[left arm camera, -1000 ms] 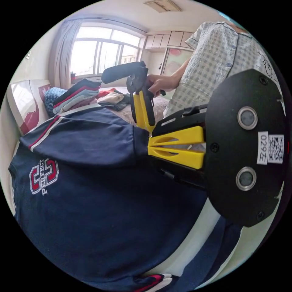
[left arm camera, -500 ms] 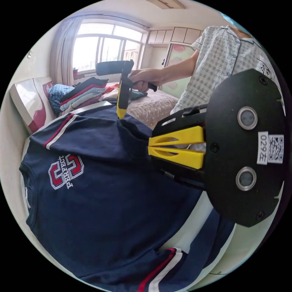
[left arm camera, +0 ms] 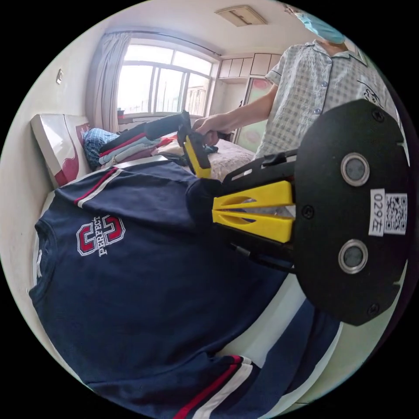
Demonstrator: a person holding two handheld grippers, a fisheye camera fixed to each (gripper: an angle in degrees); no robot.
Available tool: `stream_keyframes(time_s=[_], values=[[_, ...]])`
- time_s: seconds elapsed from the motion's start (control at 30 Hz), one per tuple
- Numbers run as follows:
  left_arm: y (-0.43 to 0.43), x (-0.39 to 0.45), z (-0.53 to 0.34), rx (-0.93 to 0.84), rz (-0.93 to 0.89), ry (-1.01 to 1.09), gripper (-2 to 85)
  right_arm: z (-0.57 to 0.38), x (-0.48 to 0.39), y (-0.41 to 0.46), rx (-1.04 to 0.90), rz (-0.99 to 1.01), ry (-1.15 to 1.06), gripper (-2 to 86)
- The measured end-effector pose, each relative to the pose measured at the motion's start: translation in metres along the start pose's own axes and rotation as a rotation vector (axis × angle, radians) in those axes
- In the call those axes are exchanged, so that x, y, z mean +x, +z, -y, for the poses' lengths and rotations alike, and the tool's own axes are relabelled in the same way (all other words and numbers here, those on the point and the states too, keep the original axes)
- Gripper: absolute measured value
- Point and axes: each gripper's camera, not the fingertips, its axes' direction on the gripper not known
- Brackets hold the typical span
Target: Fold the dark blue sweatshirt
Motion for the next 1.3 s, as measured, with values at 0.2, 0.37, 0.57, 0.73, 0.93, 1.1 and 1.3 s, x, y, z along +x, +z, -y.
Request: stream_keyframes(time_s=[0.2,0.37,0.57,0.73,0.93,1.1,1.3], values=[[0.019,0.022,0.013,-0.011,0.028,0.075,-1.0,-0.036,-0.031,0.003,0.192,-0.013,-0.043,-0.4],[0.066,0.050,0.039,-0.107,0.087,0.138,-1.0,-0.006,-0.022,0.027,0.252,-0.151,0.067,-0.5],[0.092,0.089,0.031,-0.091,0.220,0.187,-1.0,-0.014,-0.072,0.063,0.312,-0.228,-0.068,-0.5],[0.157,0.087,0.047,-0.214,0.405,0.190,-1.0,0.015,-0.075,0.112,0.169,-0.341,0.019,-0.5],[0.160,0.096,0.037,-0.086,0.441,0.123,-1.0,0.008,-0.149,0.113,0.290,-0.493,-0.055,-0.5],[0.209,0.096,0.038,-0.134,0.591,0.201,-1.0,0.046,-0.163,0.150,0.075,-0.676,0.045,-0.5],[0.213,0.113,0.047,-0.177,0.613,0.189,-1.0,0.069,-0.294,0.139,-0.220,-0.715,-0.004,-0.5]])
